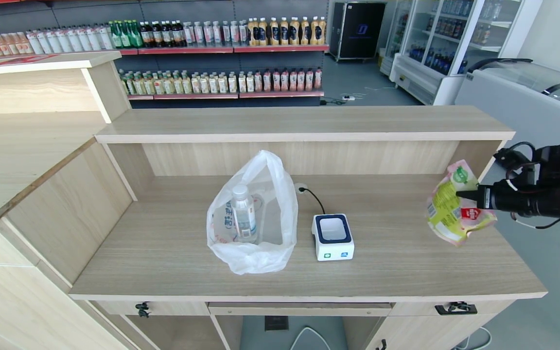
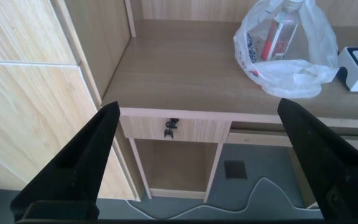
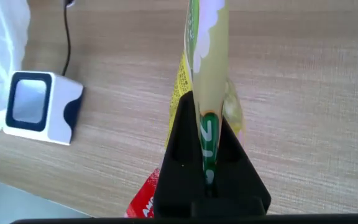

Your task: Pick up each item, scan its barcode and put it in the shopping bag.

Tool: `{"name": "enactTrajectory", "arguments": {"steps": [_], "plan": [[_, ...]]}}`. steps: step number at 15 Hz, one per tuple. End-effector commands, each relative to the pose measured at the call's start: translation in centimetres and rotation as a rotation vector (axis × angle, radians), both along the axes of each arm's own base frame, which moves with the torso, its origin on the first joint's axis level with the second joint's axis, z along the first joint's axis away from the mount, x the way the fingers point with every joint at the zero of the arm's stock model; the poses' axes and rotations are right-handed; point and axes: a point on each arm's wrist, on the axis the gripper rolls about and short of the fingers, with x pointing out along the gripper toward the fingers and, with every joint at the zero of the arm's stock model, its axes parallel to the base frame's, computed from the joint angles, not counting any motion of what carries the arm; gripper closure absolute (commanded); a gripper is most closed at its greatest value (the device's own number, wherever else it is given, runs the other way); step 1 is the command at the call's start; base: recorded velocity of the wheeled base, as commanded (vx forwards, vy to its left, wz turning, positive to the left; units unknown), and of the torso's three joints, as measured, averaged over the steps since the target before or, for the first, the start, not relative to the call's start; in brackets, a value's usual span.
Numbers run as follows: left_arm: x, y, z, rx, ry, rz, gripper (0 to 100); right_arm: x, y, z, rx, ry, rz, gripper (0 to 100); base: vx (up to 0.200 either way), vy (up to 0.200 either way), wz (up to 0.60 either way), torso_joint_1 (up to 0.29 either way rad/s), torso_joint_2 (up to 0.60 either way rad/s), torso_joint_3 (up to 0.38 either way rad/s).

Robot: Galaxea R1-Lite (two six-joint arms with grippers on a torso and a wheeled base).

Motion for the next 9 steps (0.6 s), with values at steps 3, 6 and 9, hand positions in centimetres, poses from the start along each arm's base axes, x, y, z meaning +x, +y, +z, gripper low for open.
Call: {"name": "enactTrajectory", "arguments": {"steps": [3, 6, 9], "plan": [[0.0, 0.0, 0.0, 0.000, 0.000, -0.001, 0, -9.1, 3.6, 10.5, 0.012, -0.266, 0.219, 100, 0.000, 0.000, 0.00, 0.000, 0.00, 0.000], [0.0, 0.0, 0.0, 0.000, 0.000, 0.001, 0, -13.3, 6.7, 15.5, 0.053, -0.451, 0.487, 100, 0.000, 0.000, 0.00, 0.000, 0.00, 0.000], [0.0, 0.0, 0.0, 0.000, 0.000, 0.001, 0, -14.9, 10.5, 20.5, 0.226, -0.495, 0.604, 100, 0.000, 0.000, 0.00, 0.000, 0.00, 0.000]]}}
